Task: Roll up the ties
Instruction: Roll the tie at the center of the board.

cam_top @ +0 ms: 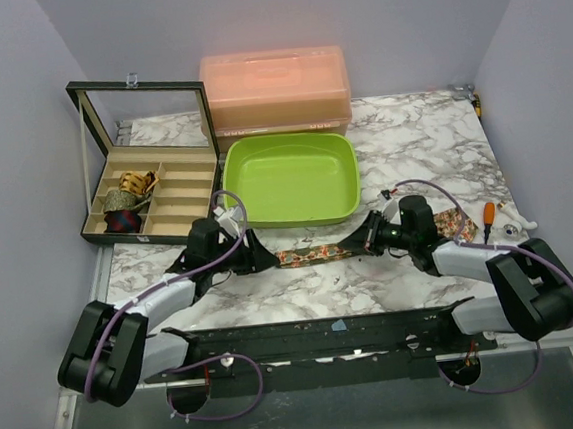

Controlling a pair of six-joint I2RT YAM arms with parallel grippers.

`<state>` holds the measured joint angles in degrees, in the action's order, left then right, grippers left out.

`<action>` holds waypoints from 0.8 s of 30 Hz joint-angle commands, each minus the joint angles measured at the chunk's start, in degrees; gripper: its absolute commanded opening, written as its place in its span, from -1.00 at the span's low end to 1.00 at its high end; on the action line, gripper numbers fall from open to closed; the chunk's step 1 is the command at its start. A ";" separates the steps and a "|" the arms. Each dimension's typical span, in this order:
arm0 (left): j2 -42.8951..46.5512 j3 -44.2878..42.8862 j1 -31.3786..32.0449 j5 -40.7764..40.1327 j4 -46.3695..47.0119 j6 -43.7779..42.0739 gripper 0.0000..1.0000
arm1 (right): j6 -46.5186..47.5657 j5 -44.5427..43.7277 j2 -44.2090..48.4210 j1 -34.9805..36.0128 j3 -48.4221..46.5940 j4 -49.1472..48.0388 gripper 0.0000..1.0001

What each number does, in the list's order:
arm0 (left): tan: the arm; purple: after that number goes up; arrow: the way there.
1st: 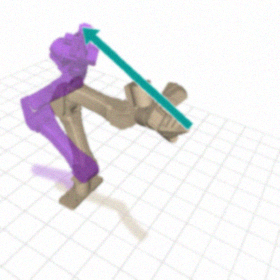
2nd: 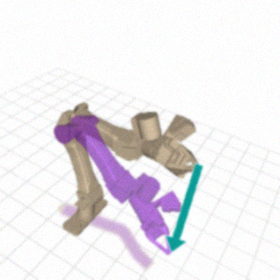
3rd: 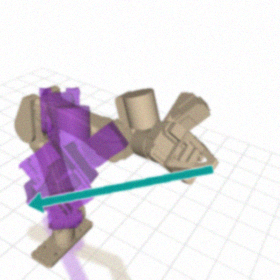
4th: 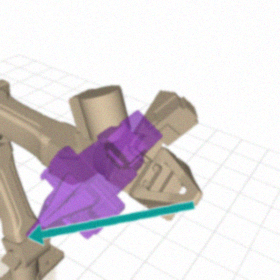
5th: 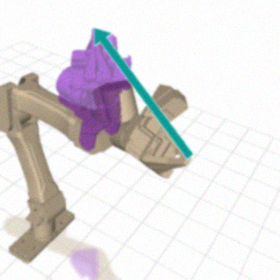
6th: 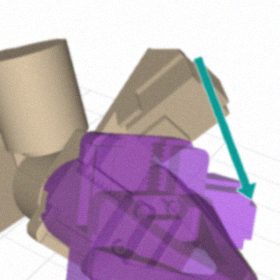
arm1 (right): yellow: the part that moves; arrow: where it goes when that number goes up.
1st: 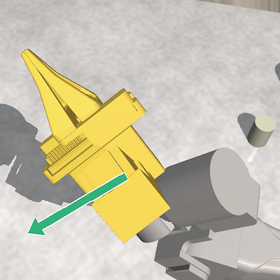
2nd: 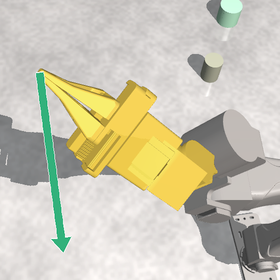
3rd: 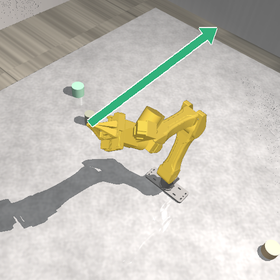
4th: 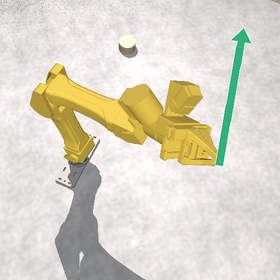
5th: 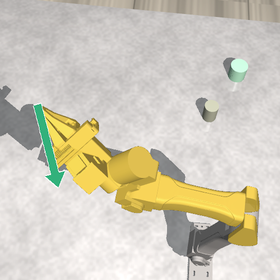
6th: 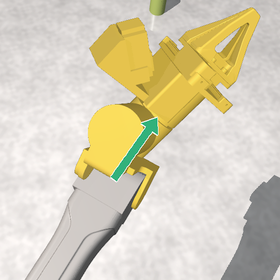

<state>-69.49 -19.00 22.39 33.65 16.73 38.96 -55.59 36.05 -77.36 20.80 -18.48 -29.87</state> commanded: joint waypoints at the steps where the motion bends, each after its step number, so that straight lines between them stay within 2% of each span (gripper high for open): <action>1: -4.46 -1.21 -0.11 -0.84 5.92 1.11 -0.03 | -2.58 -3.99 -3.78 1.35 1.01 -8.04 -0.92; 5: -7.66 -2.08 -0.02 -0.64 6.37 2.33 -0.08 | -1.16 -4.75 -4.44 1.43 0.40 -3.46 -0.94; 10: -10.83 -3.07 0.83 -0.56 7.67 3.05 -0.14 | 0.62 -9.93 -4.94 1.39 1.82 -0.52 -0.94; 13: -12.06 -4.79 1.30 2.22 8.74 2.79 -0.44 | 2.10 -13.23 -6.14 1.39 1.50 3.84 -0.95; 17: -11.77 -6.18 2.20 3.59 8.55 3.04 -0.66 | 1.16 -16.94 -7.75 1.36 1.44 6.79 -0.95; 20: -10.18 -6.41 2.57 3.63 7.75 2.97 -1.00 | 1.42 -17.35 -8.48 1.36 1.10 7.70 -0.97; 24: -6.23 -6.68 2.57 2.35 2.32 1.91 -1.00 | 1.90 -13.68 -8.38 1.39 0.35 5.13 -0.99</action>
<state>-80.05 -24.62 24.69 35.57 23.00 41.87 -55.46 23.66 -84.47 21.82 -17.65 -26.94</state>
